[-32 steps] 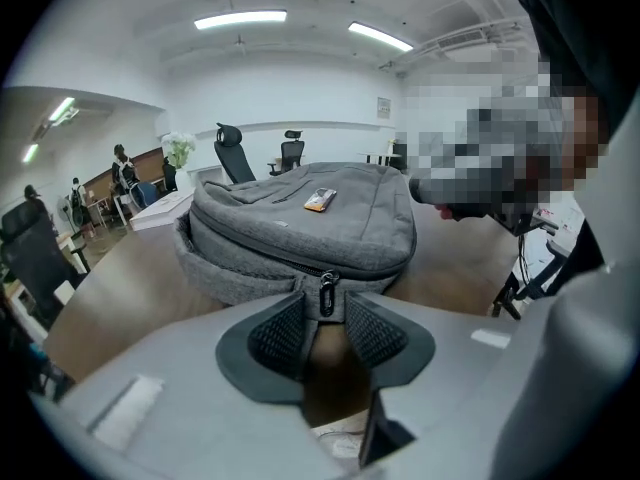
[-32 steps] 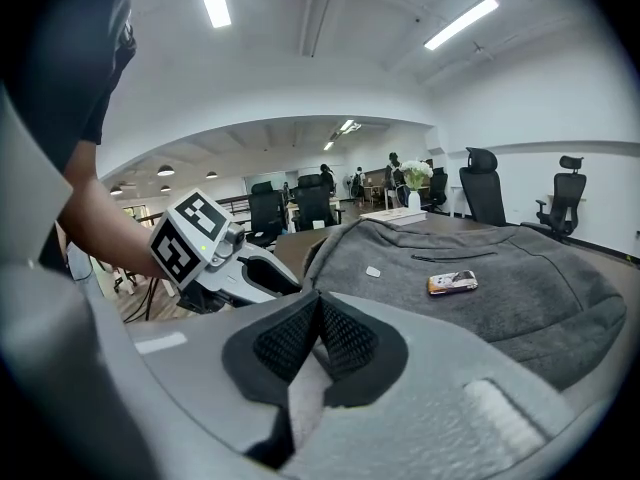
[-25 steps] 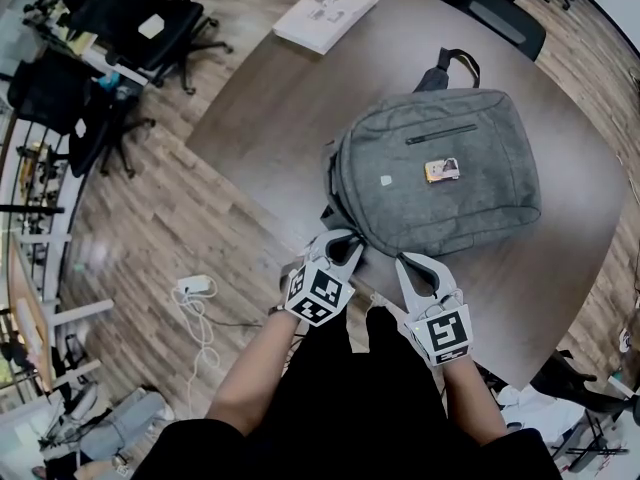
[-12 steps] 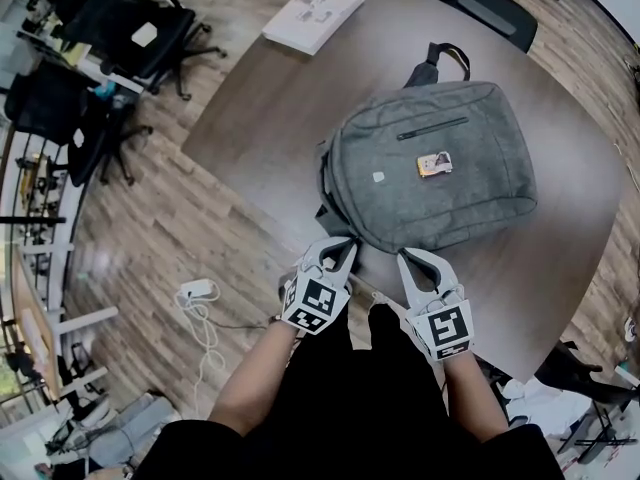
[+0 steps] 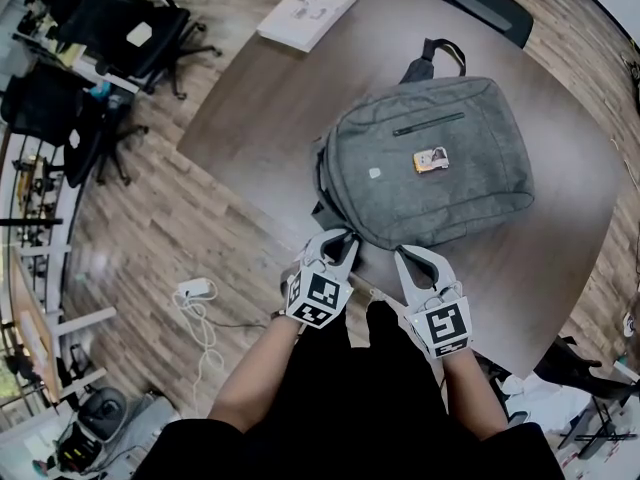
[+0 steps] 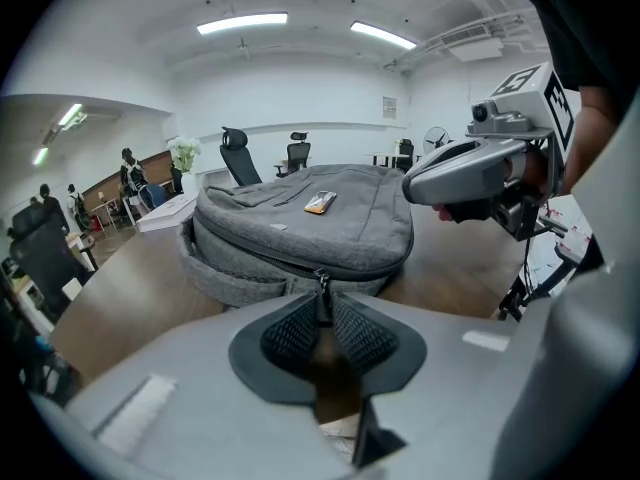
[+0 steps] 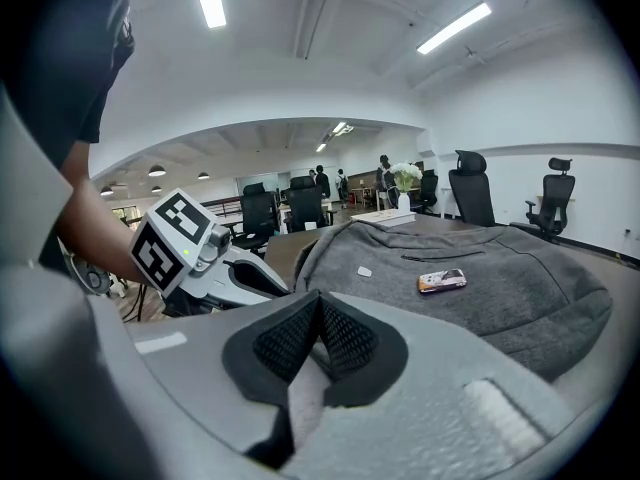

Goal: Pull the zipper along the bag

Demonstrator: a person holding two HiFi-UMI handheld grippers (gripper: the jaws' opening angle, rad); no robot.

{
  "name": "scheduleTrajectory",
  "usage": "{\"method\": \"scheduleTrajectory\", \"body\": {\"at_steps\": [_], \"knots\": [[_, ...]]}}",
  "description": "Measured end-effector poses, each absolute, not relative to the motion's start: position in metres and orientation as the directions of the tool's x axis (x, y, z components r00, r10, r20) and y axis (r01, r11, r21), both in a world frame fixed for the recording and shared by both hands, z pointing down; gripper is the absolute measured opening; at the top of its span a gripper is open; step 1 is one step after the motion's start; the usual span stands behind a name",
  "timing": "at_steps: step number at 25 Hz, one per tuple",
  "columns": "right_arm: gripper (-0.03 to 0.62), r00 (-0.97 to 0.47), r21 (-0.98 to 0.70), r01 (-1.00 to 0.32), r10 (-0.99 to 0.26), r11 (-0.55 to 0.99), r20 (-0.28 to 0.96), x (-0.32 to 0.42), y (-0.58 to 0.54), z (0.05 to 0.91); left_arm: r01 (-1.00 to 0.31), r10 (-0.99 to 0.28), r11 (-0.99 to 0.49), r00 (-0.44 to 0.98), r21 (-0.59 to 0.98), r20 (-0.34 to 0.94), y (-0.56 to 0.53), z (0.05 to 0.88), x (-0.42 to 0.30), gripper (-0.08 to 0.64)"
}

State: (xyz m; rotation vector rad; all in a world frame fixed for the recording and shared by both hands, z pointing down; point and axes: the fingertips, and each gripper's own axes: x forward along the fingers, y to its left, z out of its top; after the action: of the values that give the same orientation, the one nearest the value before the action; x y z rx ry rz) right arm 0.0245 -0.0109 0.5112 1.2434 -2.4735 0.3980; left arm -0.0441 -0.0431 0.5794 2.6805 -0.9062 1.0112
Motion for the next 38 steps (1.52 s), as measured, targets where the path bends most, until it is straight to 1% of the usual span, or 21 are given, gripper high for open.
{"method": "scheduleTrajectory", "body": {"at_steps": [1, 4, 10, 12, 15, 16, 17, 19, 20, 23, 24, 25, 26, 30, 38], "knots": [[0.003, -0.557, -0.094, -0.811, -0.714, 0.577, 0.423, 0.024, -0.011, 0.512, -0.576, -0.488, -0.814, 0.599, -0.081, 0.635, -0.043, 0.579, -0.042, 0.071], [0.002, -0.556, -0.094, -0.812, -0.713, 0.576, 0.426, 0.022, -0.012, 0.514, -0.574, -0.496, -0.813, 0.596, -0.096, 0.631, -0.043, 0.579, -0.039, 0.068], [0.003, -0.558, -0.088, -0.808, -0.71, 0.583, 0.43, 0.018, -0.015, 0.514, -0.61, -0.503, -0.79, 0.59, -0.059, 0.632, -0.046, 0.578, -0.041, 0.026], [0.003, -0.567, -0.041, -0.785, -0.691, 0.618, 0.448, 0.014, -0.012, 0.518, -0.604, -0.499, -0.795, 0.593, -0.061, 0.632, -0.047, 0.577, -0.041, 0.026], [0.008, -0.561, 0.11, -0.699, -0.637, 0.707, 0.528, 0.004, -0.005, 0.533, -0.593, -0.495, -0.802, 0.596, -0.069, 0.632, -0.046, 0.574, -0.043, 0.026], [0.104, -0.557, 0.143, -0.666, -0.615, 0.732, 0.558, 0.0, -0.004, 0.539, -0.589, -0.493, -0.805, 0.596, -0.071, 0.634, -0.046, 0.573, -0.043, 0.026], [0.177, -0.556, 0.156, -0.641, -0.595, 0.752, 0.58, -0.003, -0.004, 0.545, -0.586, -0.49, -0.807, 0.596, -0.072, 0.636, -0.046, 0.573, -0.043, 0.026], [0.22, -0.556, 0.162, -0.622, -0.577, 0.766, 0.598, -0.01, -0.009, 0.551, -0.581, -0.482, -0.811, 0.595, -0.071, 0.643, -0.046, 0.571, -0.043, 0.026], [0.23, -0.554, 0.164, -0.621, -0.577, 0.767, 0.6, -0.013, -0.012, 0.552, -0.576, -0.478, -0.814, 0.594, -0.072, 0.647, -0.045, 0.569, -0.043, 0.026], [0.23, -0.539, 0.17, -0.618, -0.571, 0.768, 0.62, -0.019, -0.022, 0.559, -0.554, -0.465, -0.828, 0.588, -0.089, 0.662, -0.045, 0.564, -0.041, 0.026], [0.208, -0.531, 0.173, -0.617, -0.568, 0.768, 0.629, -0.02, -0.024, 0.561, -0.547, -0.462, -0.832, 0.583, -0.098, 0.668, -0.045, 0.563, -0.041, 0.026], [0.152, -0.524, 0.175, -0.616, -0.566, 0.768, 0.637, -0.021, -0.026, 0.562, -0.541, -0.459, -0.834, 0.578, -0.104, 0.675, -0.045, 0.563, -0.041, 0.026], [0.112, -0.52, 0.176, -0.614, -0.563, 0.769, 0.642, -0.021, -0.027, 0.563, -0.54, -0.455, -0.835, 0.573, -0.104, 0.682, -0.045, 0.563, -0.042, 0.026], [0.1, -0.516, 0.206, -0.58, -0.552, 0.788, 0.656, -0.022, -0.025, 0.562, -0.544, -0.424, -0.836, 0.565, -0.067, 0.708, -0.045, 0.563, -0.047, 0.026], [0.083, -0.491, 0.298, -0.473, -0.529, 0.829, 0.692, -0.021, -0.011, 0.56, -0.496, -0.417, -0.858, 0.523, -0.133, 0.744, -0.053, 0.554, -0.059, 0.026]]}}
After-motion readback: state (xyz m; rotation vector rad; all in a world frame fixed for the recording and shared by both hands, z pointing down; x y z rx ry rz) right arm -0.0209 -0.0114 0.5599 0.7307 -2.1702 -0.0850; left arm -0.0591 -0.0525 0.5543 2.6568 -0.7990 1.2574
